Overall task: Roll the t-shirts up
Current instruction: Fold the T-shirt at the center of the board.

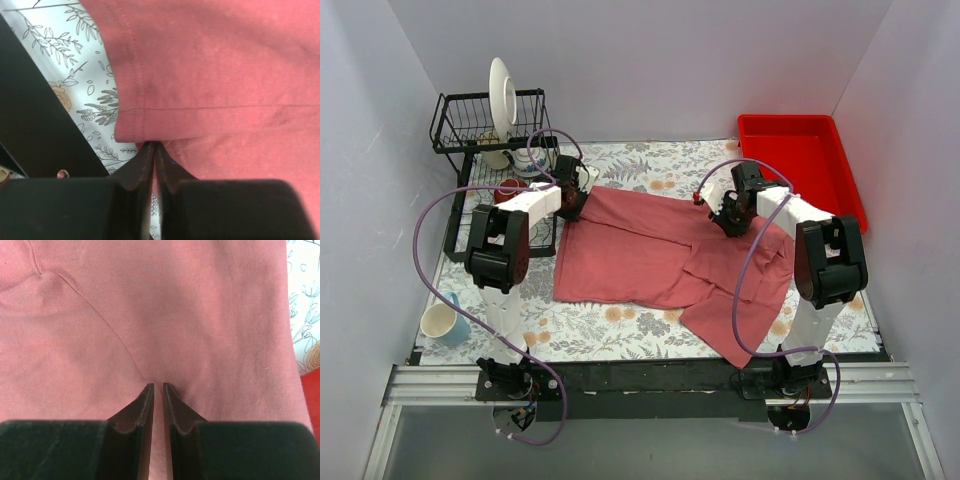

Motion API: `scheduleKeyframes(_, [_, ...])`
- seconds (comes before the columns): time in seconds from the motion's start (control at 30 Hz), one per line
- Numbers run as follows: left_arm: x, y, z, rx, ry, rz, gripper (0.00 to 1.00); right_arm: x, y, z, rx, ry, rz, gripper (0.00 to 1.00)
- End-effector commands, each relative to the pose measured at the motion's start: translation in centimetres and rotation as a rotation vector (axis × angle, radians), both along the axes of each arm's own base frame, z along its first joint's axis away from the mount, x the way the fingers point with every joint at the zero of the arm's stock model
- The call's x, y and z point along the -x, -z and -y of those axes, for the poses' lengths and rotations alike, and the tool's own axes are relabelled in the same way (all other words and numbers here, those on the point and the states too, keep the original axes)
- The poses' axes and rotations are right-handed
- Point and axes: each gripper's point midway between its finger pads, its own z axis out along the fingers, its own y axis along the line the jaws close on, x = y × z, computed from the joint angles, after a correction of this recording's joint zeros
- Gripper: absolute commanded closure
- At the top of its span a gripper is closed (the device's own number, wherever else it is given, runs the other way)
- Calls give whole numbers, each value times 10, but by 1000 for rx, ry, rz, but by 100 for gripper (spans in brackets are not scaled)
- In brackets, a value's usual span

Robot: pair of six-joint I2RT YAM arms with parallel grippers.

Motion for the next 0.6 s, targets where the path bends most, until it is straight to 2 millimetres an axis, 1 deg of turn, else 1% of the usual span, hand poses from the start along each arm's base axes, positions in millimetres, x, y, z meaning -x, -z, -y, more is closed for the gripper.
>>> scheduleKeyframes(0.0, [-8,-23,1,35,12,49,85,-5,-4,0,3,14,1,80])
scheduleKeyframes(0.07, [-4,-23,8,74,35,29,82,-6,-5,1,0,16,3,80])
scheduleKeyframes(0.13, [3,-21,22,132,83,-8,81,-6,-5,0,1,16,-1,80])
scheduleKeyframes(0.2, [6,-22,26,152,96,-21,80,-7,-5,0,0,18,2,80])
scheduleKeyframes(0.3, [5,-20,28,160,106,-27,77,-7,-4,-1,-2,16,-2,80])
scheduleKeyframes(0.33, [5,-16,29,165,112,-38,76,-7,-4,-1,-2,16,-5,80])
scheduleKeyframes(0.37, [2,-20,32,171,119,-29,76,-7,-3,-1,-4,17,-4,80])
scheduleKeyframes(0.47, [-4,-21,33,168,118,-22,75,-7,-3,-1,-3,17,-9,80])
scheduleKeyframes(0.53, [-9,-24,30,152,113,-7,75,-6,-1,0,1,20,-11,80])
scheduleKeyframes(0.57, [-11,-21,24,117,94,-4,81,-6,-1,0,3,20,-9,80])
